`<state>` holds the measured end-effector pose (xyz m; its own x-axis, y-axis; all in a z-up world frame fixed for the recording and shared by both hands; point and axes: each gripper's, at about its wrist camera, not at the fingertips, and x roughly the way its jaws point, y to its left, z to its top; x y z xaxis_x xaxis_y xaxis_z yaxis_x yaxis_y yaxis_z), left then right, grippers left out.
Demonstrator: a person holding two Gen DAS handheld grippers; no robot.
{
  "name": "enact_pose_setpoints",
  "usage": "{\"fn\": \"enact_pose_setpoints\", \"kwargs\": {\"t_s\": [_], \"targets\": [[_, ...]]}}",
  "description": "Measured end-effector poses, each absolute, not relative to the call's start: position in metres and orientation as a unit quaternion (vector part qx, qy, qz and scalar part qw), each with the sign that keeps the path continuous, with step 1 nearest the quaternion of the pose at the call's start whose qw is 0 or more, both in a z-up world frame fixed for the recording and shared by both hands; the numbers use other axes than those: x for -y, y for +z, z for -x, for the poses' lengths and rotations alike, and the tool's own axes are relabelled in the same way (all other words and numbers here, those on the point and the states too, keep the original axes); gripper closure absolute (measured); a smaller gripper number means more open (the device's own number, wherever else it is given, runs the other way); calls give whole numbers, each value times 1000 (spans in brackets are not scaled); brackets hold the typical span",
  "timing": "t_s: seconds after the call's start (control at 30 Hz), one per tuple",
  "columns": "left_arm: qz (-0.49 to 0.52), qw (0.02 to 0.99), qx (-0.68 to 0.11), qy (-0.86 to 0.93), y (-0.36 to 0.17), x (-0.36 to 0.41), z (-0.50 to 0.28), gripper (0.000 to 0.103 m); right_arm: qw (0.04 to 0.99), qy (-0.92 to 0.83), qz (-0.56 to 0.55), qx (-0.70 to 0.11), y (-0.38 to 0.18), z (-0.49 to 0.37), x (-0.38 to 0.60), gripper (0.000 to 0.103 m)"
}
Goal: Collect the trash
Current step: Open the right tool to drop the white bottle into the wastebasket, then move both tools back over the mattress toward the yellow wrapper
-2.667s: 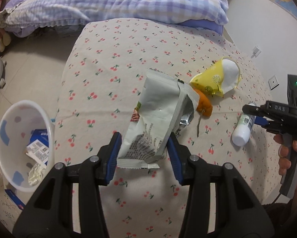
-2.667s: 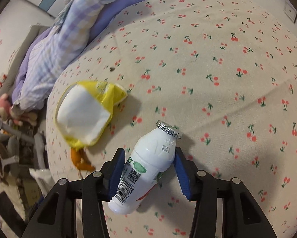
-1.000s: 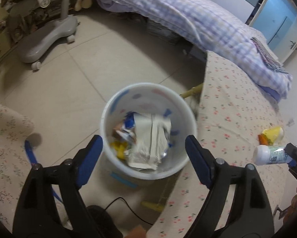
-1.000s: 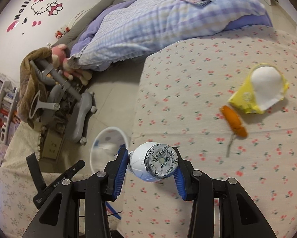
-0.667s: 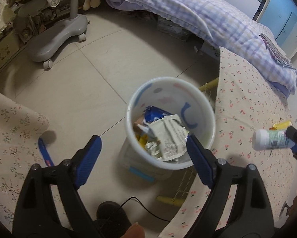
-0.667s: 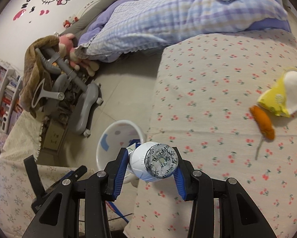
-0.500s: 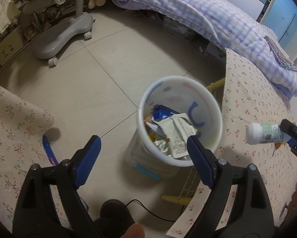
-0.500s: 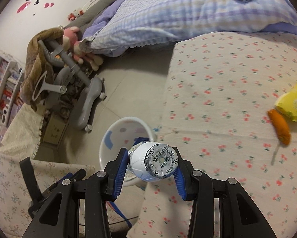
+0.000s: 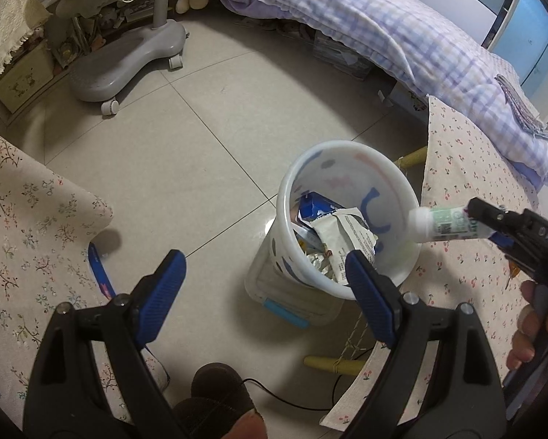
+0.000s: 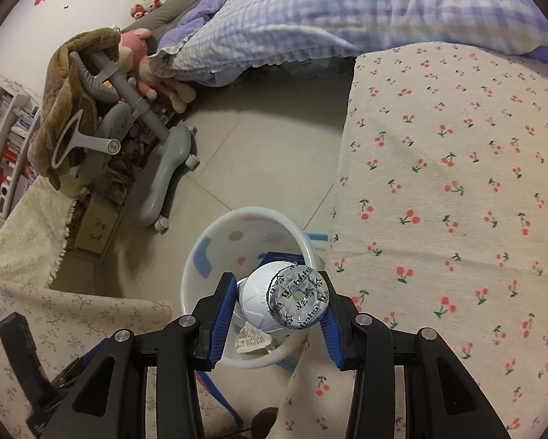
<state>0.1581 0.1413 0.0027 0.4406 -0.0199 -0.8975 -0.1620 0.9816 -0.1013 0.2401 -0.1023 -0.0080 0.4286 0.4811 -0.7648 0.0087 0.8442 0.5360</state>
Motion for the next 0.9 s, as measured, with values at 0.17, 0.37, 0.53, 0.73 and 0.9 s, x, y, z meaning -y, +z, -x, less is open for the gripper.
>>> {"fn": "enact_pose_setpoints", "kwargs": {"t_s": [0.17, 0.37, 0.53, 0.73, 0.9], "targets": [[88, 847, -523, 42, 6, -141, -159, 14, 812, 160, -235, -510, -9, -243, 98, 55], [91, 848, -521, 34, 10, -137, -159, 14, 821, 175, -220, -496, 9, -233, 101, 29], [89, 850, -519, 25, 13, -129, -160, 14, 828, 169, -202, -495, 16, -219, 107, 29], [70, 848, -525, 23, 9, -114, -162, 9, 839, 142, -178, -494, 23, -205, 130, 29], [58, 850, -523, 17, 9, -100, -163, 6, 848, 121, -174, -486, 29, -197, 151, 24]]}}
